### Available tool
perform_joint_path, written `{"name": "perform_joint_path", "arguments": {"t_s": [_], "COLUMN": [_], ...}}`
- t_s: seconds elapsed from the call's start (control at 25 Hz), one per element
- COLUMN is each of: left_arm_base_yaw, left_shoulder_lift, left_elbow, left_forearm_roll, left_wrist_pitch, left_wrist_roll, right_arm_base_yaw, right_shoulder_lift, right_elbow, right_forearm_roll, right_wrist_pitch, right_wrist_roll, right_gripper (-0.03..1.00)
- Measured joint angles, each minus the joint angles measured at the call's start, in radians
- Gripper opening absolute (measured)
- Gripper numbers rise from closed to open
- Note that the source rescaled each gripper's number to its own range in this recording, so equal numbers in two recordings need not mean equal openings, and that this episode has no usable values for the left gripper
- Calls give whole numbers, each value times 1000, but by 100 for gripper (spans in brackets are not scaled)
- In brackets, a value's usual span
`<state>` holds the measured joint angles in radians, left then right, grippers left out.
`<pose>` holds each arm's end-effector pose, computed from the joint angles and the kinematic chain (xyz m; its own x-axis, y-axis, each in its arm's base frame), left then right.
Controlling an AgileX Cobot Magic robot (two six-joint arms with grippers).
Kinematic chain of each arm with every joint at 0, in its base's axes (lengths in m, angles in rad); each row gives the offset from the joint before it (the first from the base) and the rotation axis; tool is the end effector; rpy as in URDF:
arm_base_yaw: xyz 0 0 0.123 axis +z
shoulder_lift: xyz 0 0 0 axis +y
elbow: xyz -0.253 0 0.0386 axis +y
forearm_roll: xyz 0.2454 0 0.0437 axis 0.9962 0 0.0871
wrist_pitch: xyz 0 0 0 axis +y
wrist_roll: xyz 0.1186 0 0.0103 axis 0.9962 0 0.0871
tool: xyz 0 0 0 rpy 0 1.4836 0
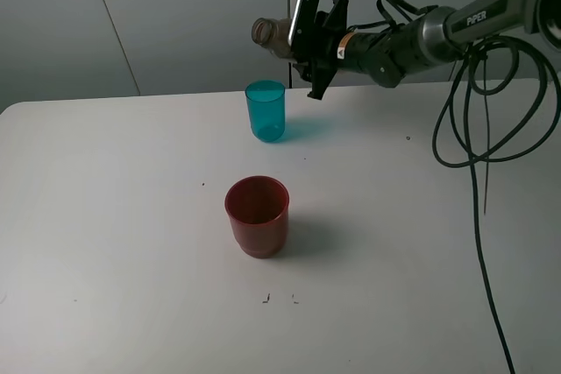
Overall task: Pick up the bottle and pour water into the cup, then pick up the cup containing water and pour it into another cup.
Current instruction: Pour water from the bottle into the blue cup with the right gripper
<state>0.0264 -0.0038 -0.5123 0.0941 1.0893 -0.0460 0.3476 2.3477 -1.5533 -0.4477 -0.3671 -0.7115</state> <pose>0.0434 0.0111 0.2645 -0.4651 -0.0146 -0.8851 -0.1011 0.9942 0.0367 0.4803 0.1936 0.0889 0.2824 -0.8492 -0.4462 -0.5111 0.2604 -0.8192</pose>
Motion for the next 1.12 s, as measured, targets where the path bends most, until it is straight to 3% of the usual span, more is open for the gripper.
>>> {"name": "perform_joint_path", "arguments": {"t_s": [0.64, 1.12], "left_arm_base_yaw": [0, 0], "left_shoulder_lift": [0, 0], "left_elbow": [0, 0], "left_forearm_roll": [0, 0], "left_wrist_pitch": [0, 0], "left_wrist_roll": [0, 0], "right_arm_base_yaw": [0, -10], "right_shoulder_lift": [9, 9], "right_elbow": [-2, -2], "right_forearm_roll": [-6, 37], "right_wrist_pitch": [0, -20], "right_wrist_roll": [-277, -352], "right_gripper": [0, 0]}}
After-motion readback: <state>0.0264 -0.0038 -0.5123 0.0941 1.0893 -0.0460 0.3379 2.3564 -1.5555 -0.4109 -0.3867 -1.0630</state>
